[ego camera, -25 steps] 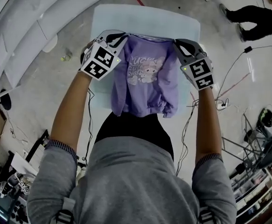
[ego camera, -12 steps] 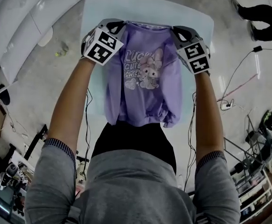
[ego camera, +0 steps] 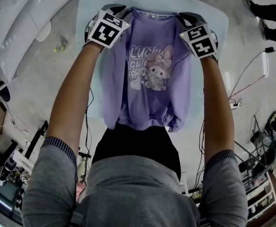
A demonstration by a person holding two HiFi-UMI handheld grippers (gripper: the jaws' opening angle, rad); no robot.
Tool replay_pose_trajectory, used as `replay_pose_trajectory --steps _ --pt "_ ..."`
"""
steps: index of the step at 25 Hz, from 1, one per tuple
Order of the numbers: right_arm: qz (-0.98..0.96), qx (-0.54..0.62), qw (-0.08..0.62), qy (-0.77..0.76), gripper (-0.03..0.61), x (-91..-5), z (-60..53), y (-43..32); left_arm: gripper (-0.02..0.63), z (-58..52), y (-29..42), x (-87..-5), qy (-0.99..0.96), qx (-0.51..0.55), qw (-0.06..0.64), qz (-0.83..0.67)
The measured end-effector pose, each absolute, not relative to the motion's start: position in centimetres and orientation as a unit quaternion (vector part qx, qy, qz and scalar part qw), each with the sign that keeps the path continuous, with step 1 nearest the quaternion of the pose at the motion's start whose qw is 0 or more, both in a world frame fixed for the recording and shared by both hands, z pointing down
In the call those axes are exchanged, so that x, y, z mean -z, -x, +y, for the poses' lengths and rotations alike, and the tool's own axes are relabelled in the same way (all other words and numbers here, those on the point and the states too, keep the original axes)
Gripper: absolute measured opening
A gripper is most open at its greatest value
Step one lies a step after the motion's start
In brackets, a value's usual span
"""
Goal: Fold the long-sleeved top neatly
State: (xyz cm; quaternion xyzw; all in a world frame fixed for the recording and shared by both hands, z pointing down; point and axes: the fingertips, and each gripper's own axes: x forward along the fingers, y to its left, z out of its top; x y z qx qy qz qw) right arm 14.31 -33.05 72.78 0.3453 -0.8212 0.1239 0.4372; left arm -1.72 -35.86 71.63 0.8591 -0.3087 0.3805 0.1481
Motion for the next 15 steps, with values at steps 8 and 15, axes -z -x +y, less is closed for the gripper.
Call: replay_pose_trajectory --steps 8,15 --pt "-0.814 -0.172 0.402 -0.383 0.193 -70.4 -31.5 -17.1 0.192 -32.6 5.2 -68.9 -0.852 -0.332 0.202 -0.352" --pt "-0.801 -0.22 0.353 -0.431 0.198 -67.6 -26.3 -18.5 0.193 -26.3 6.7 -67.2 -0.844 -0.307 0.241 -0.367"
